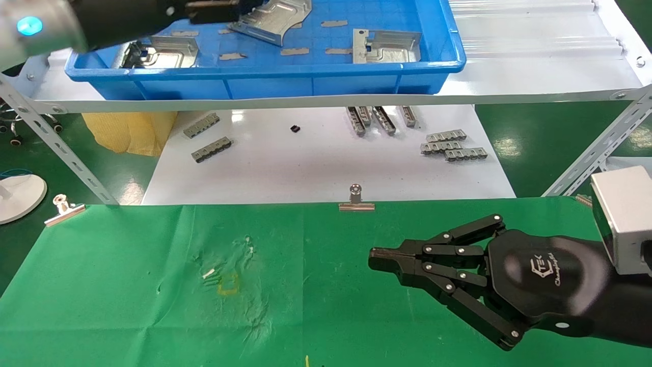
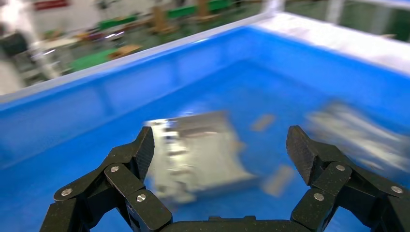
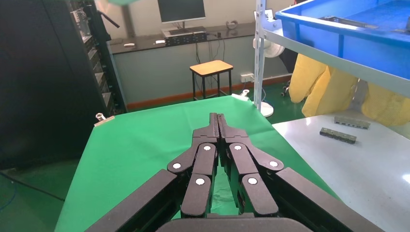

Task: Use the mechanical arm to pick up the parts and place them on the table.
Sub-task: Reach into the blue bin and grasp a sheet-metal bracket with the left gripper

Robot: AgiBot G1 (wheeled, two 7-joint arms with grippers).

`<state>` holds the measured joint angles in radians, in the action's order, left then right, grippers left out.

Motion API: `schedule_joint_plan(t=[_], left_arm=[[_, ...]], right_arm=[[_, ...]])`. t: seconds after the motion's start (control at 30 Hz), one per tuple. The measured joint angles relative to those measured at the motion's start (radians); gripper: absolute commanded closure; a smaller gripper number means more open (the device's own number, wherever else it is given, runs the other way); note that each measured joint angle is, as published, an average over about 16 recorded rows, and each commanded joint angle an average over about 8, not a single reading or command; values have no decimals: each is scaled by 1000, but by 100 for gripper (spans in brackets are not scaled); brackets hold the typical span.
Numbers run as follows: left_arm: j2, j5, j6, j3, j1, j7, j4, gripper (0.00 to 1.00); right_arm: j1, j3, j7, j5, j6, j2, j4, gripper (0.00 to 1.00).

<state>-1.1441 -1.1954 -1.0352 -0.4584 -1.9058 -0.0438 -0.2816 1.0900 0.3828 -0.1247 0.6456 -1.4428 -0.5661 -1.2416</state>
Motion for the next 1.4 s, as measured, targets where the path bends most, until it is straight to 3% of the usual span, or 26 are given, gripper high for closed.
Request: schedule_joint_plan(t=[0.07,0.1,0.17,0.2,0.57,1.4], left_arm=[[-41,-19,70,-7,-31,5,66,57],[-59,-27,102,-10,-44,6,95,69],[-92,-38,158,-14,-64,7,144,94],[-106,-42,181,-16,-72,6,165,100],[-185,-67,313,-30,-108,-26,271,100],[-203,-116,367,-69,-83,-52,244,100]], right_arm=[[0,0,0,0,0,0,0,6],[0,0,0,0,0,0,0,0],[0,0,0,0,0,0,0,0],[0,0,0,0,0,0,0,0],[0,0,0,0,0,0,0,0],[0,0,0,0,0,0,0,0]])
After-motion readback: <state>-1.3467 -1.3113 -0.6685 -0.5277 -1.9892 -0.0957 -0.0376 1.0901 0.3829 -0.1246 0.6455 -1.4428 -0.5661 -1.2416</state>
